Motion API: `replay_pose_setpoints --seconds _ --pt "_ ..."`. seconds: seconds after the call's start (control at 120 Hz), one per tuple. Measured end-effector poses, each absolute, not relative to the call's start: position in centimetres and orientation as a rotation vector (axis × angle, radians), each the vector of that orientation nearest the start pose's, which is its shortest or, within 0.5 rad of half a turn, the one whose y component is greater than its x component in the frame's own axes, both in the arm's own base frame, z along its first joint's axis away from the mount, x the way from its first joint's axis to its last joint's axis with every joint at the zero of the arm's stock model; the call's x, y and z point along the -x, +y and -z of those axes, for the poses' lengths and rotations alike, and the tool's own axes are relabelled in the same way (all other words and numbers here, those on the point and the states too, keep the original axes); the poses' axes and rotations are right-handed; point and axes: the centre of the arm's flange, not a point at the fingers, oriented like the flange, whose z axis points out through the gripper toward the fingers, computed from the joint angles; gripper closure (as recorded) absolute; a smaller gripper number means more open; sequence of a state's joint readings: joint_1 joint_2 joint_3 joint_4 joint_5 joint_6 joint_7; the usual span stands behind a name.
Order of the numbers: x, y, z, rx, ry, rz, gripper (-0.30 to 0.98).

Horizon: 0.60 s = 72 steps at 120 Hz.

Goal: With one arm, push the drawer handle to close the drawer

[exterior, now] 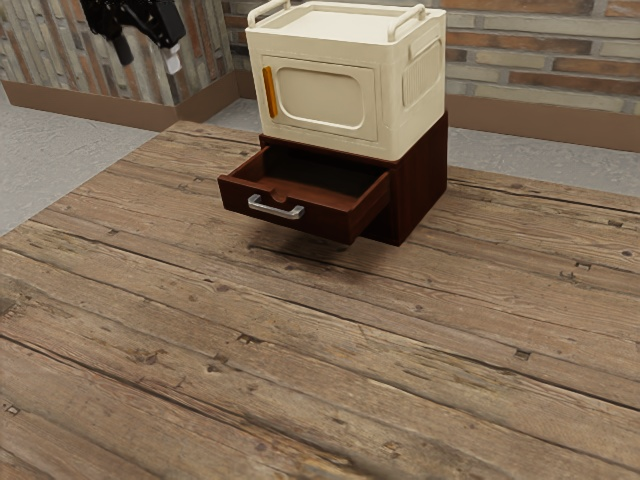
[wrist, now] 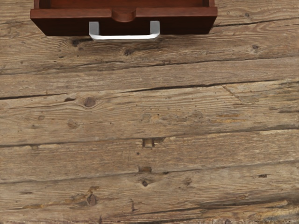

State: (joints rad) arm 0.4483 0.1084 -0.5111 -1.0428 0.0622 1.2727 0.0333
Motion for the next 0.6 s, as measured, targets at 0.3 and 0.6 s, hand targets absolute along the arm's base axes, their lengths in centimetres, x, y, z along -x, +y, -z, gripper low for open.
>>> replay_pose_setpoints --seconds 0.3,0.6 --pt "-49.6 0.5 -66.4 3.063 -0.127 -0.15 0.0" --pt "-50.2 0.3 -48.2 3.069 -0.135 -0.172 0.0"
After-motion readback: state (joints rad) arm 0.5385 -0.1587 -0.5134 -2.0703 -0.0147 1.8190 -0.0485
